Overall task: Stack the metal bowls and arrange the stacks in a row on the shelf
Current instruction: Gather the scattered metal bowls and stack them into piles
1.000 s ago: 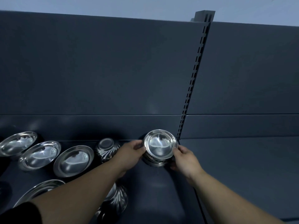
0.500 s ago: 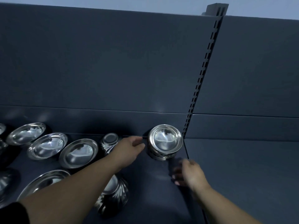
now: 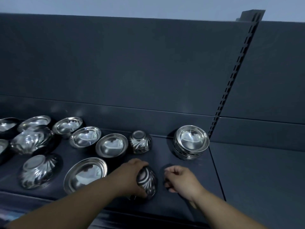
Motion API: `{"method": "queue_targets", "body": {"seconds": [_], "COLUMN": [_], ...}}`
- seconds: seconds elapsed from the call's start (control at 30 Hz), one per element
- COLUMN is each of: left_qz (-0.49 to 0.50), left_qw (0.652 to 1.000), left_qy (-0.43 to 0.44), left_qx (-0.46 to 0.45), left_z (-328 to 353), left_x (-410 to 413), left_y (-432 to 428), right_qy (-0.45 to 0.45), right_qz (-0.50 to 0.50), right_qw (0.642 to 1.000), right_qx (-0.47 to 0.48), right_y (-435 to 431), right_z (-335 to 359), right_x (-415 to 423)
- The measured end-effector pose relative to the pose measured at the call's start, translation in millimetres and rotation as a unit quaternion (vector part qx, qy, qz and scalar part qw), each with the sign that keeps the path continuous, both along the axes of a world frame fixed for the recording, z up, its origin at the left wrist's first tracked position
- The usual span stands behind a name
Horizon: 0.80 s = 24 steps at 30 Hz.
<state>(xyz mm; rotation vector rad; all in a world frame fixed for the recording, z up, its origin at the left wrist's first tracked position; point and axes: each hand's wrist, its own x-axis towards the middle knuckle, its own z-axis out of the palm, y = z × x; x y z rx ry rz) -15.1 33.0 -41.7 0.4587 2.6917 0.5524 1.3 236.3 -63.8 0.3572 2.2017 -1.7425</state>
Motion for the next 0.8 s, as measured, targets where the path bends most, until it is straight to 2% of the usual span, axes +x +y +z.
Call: {"method": "queue_targets", "body": {"seconds": [0.17, 0.23, 0.4, 0.5, 0.67, 0.8], "left_qz": [0.016, 0.02, 0.069, 0.113, 0.1, 0.121], "left_qw": [0.999, 0.998, 0.992, 0.98, 0.988, 0.987], "left_qy": [0.03, 0.041, 0.015, 0.002, -0.015, -0.03], "left_qx": [0.043, 0.049, 0.103, 0.163, 0.117, 0.104], "left_z": [-8, -8, -2, 1, 0, -4], "left_x": [-3, -6, -16, -25, -29, -25], "left_y": [0, 0, 5, 6, 13, 18], "right_qy": [0.011, 0.027, 0.07, 0.06, 0.063, 0.107], "right_qz": [0.035, 0.073, 0.181, 0.174, 0.142, 0.168], "right_qw": [0.999, 0.997, 0.976, 0.98, 0.985, 0.968], "right_qx": [-0.012, 0.012, 0.094, 0.081, 0.069, 0.151], "right_y": [2, 6, 10, 17, 17, 10], "right_z": [1, 3, 2, -4, -8, 4], "right_x": [0, 0, 1, 1, 7, 11]}}
